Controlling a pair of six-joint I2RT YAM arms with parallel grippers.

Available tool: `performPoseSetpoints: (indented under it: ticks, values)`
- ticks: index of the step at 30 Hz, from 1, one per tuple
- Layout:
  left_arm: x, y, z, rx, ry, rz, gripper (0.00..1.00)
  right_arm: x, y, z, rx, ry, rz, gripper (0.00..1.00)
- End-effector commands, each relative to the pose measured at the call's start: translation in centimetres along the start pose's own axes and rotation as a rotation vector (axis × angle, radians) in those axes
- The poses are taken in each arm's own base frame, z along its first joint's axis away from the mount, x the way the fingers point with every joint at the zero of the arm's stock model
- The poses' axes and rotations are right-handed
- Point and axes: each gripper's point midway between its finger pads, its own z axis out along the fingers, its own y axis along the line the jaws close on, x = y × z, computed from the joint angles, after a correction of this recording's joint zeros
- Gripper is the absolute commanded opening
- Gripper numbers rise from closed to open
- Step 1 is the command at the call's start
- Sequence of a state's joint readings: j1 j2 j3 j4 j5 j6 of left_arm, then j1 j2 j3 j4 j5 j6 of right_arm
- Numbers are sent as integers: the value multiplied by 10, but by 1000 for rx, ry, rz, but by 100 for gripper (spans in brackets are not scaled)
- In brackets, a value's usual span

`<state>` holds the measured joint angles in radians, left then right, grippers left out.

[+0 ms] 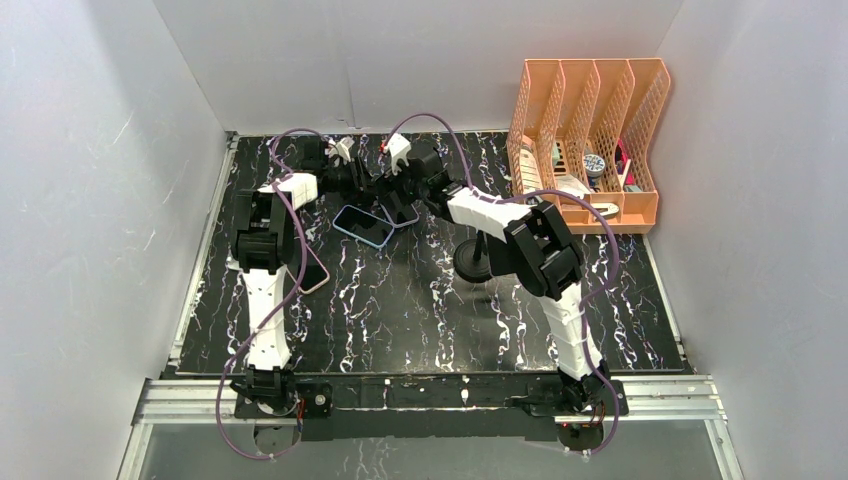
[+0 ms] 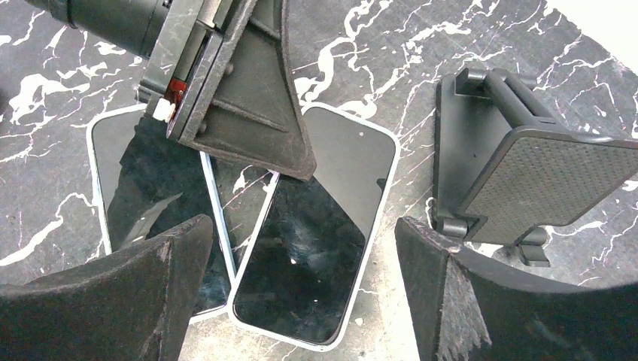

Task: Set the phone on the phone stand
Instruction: Pick up the phone at the center of the board.

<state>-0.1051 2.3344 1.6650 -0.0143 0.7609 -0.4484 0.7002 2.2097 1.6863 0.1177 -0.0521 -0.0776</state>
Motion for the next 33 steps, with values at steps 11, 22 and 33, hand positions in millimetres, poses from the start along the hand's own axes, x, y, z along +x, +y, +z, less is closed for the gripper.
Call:
performPoseSetpoints:
  ticks: [11,22,33]
  values:
    - [29,5,22,69,53,-39,6,-30,-11,-16,21,-88,-2,99]
    - [-2,-44,7,255,-70,38,0,-31,-21,-23,49,-110,1,99]
    - [-26,-97,-22,400,-185,191,0,-102,-44,-84,184,-397,1,99]
